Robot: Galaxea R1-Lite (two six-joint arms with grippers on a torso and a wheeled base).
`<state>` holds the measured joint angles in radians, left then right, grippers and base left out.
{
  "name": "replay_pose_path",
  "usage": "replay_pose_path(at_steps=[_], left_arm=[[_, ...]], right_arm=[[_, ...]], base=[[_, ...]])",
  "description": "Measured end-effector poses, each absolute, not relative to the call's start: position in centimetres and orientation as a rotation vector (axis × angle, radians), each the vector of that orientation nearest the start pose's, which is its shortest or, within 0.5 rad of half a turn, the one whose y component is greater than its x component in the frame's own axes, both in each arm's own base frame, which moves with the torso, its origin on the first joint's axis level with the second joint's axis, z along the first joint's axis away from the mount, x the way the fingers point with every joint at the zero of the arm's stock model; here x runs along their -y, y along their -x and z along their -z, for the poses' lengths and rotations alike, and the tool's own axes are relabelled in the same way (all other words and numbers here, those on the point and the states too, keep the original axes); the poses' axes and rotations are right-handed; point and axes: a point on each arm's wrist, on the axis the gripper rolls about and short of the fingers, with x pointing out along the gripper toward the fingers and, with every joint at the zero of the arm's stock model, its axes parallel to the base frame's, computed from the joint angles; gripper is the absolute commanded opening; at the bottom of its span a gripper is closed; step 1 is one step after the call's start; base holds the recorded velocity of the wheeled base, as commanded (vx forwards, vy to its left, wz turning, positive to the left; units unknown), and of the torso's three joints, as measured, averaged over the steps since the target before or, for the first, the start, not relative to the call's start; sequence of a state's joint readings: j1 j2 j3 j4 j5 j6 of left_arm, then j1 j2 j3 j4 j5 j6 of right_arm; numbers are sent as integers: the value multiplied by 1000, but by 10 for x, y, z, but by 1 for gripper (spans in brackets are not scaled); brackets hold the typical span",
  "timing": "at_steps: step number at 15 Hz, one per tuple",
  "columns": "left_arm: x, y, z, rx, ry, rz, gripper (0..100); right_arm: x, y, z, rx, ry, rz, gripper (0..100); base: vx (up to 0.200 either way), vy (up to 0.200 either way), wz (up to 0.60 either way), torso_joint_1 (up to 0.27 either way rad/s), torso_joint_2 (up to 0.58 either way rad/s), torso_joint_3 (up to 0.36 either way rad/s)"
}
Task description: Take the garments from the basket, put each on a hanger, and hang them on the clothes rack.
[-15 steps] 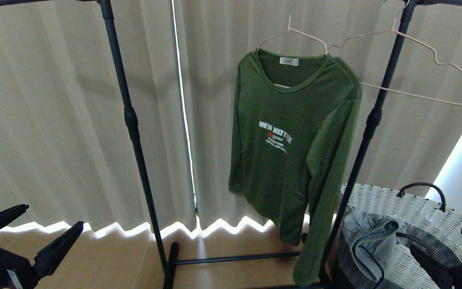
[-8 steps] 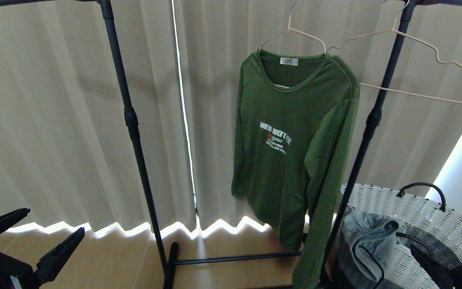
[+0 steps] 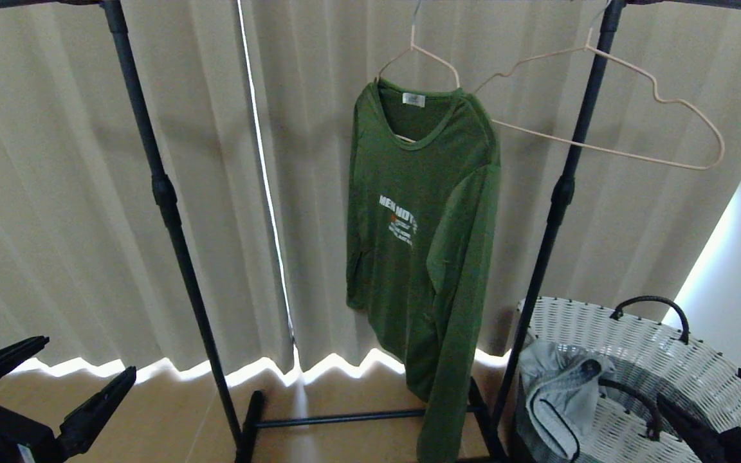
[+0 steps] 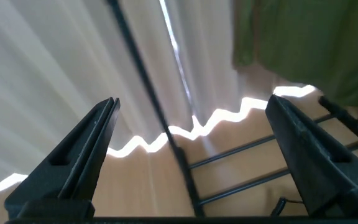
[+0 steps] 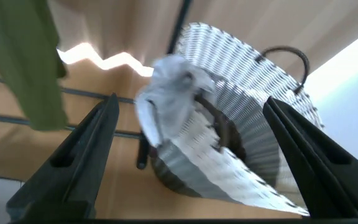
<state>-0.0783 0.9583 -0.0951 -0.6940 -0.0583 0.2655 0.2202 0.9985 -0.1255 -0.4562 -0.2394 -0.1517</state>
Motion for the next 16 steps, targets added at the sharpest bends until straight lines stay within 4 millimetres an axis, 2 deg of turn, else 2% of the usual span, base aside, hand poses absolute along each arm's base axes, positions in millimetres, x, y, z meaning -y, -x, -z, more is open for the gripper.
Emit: replay_pose_path(at_steps=[2, 11, 16], left_arm=[[9, -99, -145, -149, -266, 157, 100], [10, -99, -144, -151, -264, 168, 100], [11, -100, -143, -159, -265, 175, 100]], right_arm=[[-17, -100, -126, -407, 244, -11, 100], [-17, -99, -125, -407, 244, -12, 100], [-17, -98, -124, -414, 252, -15, 100]], base=[[0, -200, 0, 0, 0, 5], [0, 0, 0, 0, 0, 0], [200, 0, 0, 4, 4, -1]])
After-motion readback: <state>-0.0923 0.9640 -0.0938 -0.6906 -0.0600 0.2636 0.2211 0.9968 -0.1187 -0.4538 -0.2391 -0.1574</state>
